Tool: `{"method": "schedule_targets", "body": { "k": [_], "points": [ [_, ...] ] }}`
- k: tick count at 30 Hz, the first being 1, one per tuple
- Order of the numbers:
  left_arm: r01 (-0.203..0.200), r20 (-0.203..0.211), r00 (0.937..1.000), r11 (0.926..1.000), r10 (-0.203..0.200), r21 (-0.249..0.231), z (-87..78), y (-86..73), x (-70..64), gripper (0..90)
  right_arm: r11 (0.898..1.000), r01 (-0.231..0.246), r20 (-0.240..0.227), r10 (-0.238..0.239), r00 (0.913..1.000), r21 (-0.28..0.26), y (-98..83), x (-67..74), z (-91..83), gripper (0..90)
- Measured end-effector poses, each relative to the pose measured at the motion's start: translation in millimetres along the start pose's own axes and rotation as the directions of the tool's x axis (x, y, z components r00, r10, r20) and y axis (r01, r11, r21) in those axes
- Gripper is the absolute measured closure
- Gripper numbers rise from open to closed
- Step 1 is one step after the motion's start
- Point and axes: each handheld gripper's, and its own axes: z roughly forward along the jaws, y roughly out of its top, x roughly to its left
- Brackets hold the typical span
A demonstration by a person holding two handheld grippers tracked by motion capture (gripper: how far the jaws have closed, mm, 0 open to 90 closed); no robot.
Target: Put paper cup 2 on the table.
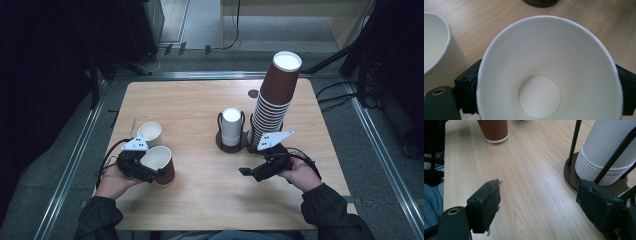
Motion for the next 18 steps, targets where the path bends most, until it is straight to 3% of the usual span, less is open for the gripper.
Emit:
{"method": "schedule_targets", "body": {
  "k": [13,18],
  "points": [
    [-0.017,-0.008,0.9998,0.9998,0.016,-0.009,-0.1,-5.0,1.9,5.4,1.000,-0.004,-0.008,0.004,1.0000,0.013,-0.5,-0.4,4.4,19.5],
    [0.020,-0.017,0.9997,0.9998,-0.020,0.006,2.0,-2.1,1.6,0.7,1.000,-0.003,-0.008,0.003,1.0000,0.014,-0.4,0.0,4.7,19.5]
  ]
}}
